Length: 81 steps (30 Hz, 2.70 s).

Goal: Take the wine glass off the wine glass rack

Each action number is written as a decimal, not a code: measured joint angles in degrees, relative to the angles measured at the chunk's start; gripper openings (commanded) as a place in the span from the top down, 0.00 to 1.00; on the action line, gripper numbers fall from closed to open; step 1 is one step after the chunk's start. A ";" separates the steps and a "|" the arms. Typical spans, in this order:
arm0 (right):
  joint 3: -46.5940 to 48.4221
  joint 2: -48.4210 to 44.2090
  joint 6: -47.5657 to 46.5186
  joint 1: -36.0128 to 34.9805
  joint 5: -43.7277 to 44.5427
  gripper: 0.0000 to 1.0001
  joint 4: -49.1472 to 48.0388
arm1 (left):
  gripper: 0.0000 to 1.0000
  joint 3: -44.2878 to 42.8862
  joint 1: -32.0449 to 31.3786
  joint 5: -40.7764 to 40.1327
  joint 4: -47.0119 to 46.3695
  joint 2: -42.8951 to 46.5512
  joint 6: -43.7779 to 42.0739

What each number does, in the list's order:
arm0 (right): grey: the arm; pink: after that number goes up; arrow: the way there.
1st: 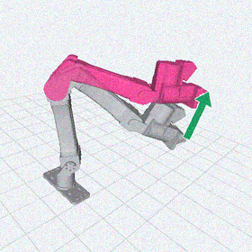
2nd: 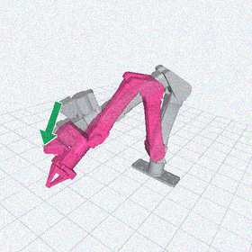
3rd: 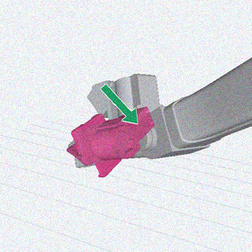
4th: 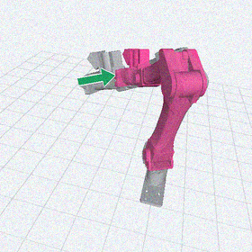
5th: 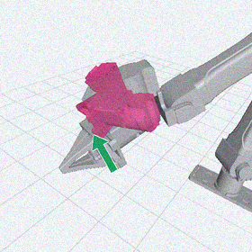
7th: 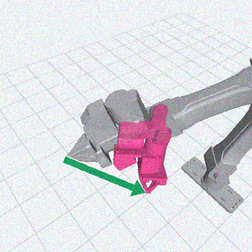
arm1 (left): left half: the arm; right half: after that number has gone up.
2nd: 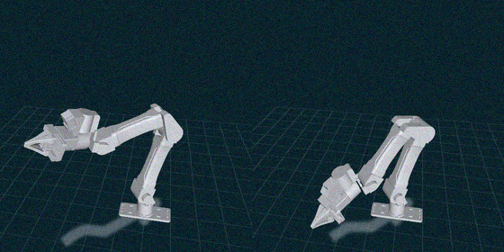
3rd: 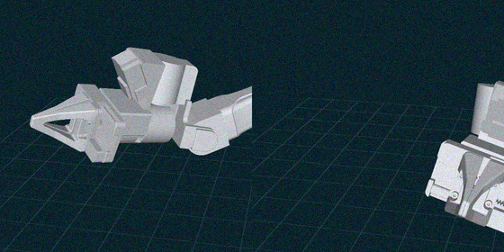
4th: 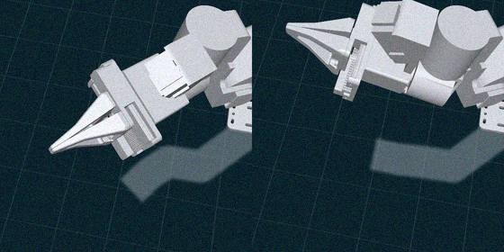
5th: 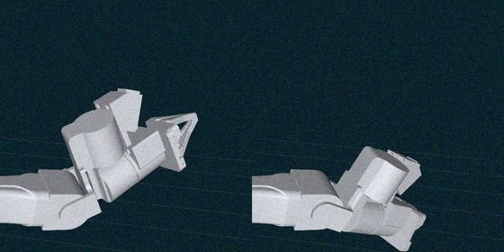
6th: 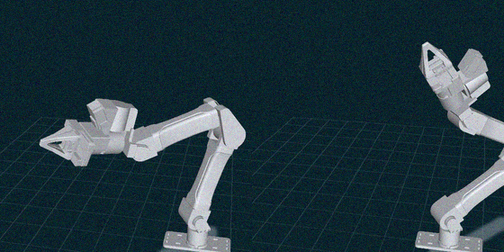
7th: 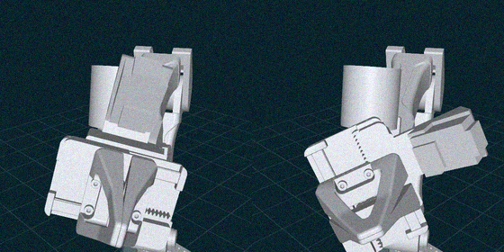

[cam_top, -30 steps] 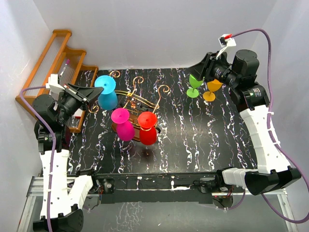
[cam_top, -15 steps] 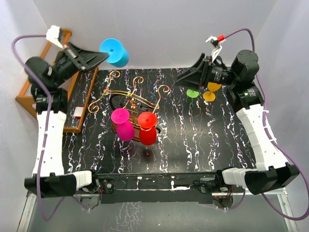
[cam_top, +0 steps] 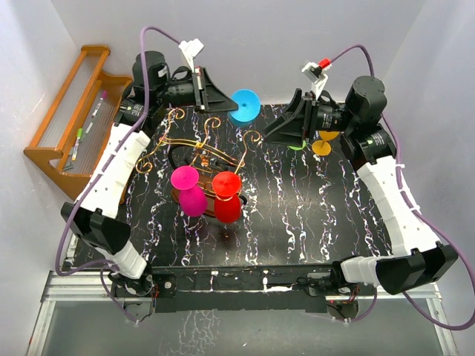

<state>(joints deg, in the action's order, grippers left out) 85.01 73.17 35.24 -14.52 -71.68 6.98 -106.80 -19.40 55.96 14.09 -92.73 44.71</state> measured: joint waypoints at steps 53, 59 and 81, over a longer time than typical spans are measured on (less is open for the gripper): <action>-6.49 -6.73 -30.25 -3.78 27.19 0.92 17.11 | 0.43 1.51 -10.36 -27.74 18.93 10.29 -15.96; -28.85 -25.31 -46.45 -4.61 32.79 0.92 0.04 | 0.44 8.68 -10.38 -30.53 16.48 17.75 -7.32; -36.15 -20.37 -86.84 -30.36 56.33 0.92 -25.18 | 0.47 18.86 -10.40 -17.16 -4.76 13.97 16.31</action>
<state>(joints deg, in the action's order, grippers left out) 48.86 52.80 -51.59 -44.88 -15.35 -18.20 -87.94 -29.80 38.81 9.32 -78.76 61.01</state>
